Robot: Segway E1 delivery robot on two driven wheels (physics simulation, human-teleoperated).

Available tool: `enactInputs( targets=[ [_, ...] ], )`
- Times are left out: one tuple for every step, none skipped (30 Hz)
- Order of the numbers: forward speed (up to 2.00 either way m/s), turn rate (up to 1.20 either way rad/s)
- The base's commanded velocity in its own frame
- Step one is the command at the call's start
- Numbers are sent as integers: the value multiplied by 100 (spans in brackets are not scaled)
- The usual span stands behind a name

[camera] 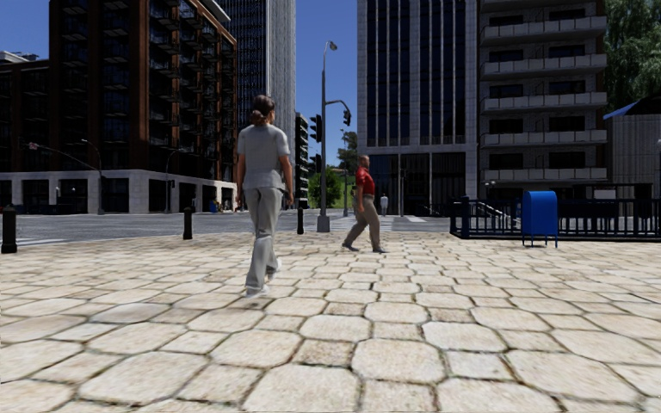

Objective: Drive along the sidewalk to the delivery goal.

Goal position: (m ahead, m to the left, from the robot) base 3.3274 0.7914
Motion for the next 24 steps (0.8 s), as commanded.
enactInputs(
  targets=[
    [88,6],
    [88,6],
    [88,11],
    [88,12],
    [88,12],
    [88,12],
    [88,12],
    [89,9],
    [89,9],
    [89,3],
    [89,0],
    [89,0],
    [89,0],
    [89,0],
    [89,0],
    [89,0],
    [89,0],
    [89,0],
    [90,0],
    [90,0],
    [91,0],
    [92,0],
    [92,7],
    [92,7]
  ],
)
